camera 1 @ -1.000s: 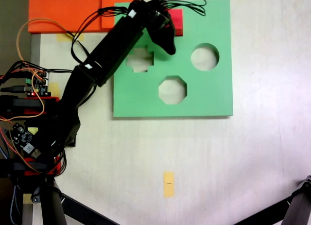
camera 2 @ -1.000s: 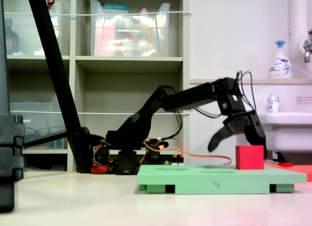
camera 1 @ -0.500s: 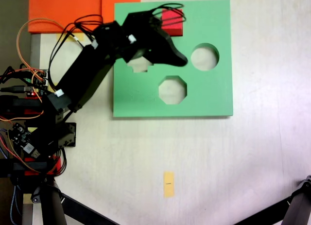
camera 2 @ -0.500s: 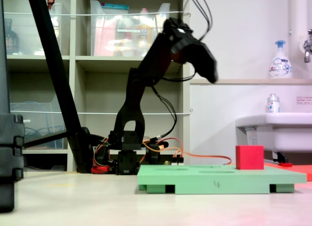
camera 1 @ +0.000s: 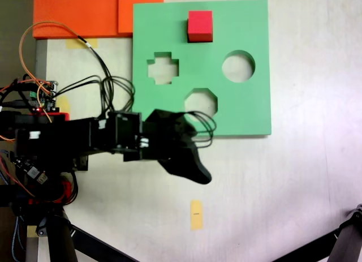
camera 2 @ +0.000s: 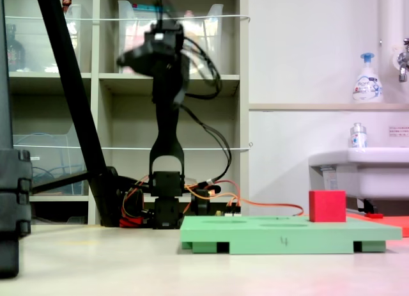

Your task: Put the square block into the corresponding hole

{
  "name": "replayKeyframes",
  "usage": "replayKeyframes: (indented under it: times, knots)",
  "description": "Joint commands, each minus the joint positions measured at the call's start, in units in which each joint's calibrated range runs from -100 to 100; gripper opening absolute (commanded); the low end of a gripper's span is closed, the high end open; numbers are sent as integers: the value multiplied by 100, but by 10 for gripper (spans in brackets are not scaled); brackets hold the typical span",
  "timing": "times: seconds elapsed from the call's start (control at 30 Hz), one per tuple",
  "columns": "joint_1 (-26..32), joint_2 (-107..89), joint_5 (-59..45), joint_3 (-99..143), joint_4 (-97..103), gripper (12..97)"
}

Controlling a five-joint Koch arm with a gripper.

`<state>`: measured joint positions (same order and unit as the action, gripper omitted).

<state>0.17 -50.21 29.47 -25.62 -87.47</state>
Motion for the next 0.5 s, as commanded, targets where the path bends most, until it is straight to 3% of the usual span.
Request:
replayKeyframes:
  times: [0.0,0.17,0.3,0.47]
  knots:
    - [-93,-1795,-498,1017,2396,710]
    - [-254,-3541,-1084,3819,4630,617]
    - [-274,-4547,-2134,7318,9070,465]
    - [-225,-4979,-2833,10648,11833,468]
